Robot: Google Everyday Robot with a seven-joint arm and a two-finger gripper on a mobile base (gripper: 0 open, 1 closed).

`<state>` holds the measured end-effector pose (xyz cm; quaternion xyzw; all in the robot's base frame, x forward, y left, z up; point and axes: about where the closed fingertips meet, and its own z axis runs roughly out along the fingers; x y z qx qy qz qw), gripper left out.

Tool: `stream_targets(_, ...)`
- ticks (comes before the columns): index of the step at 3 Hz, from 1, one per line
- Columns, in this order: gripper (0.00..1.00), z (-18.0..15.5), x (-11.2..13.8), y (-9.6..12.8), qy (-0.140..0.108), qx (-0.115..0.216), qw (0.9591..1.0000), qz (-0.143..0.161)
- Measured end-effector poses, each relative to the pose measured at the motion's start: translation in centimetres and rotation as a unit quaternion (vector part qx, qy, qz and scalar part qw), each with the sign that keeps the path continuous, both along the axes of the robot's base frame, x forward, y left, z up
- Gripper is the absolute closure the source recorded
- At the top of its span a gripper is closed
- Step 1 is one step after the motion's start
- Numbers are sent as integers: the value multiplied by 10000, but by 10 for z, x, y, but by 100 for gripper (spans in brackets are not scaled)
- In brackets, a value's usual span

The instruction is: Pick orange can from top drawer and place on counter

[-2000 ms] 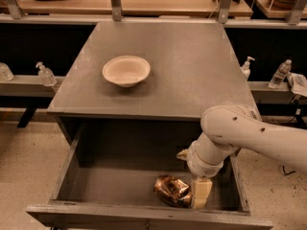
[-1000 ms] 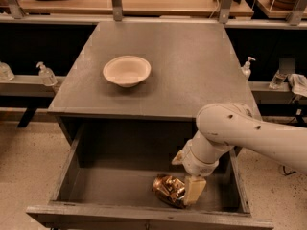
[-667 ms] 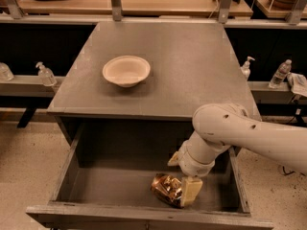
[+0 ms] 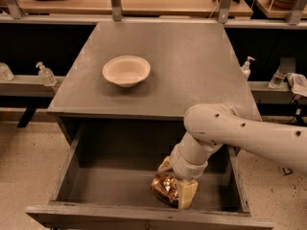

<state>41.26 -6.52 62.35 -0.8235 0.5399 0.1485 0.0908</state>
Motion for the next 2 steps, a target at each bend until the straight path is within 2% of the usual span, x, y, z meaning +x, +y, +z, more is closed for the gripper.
stream_targets(2, 27, -4, -1, 2, 76, -77, 9998, 163)
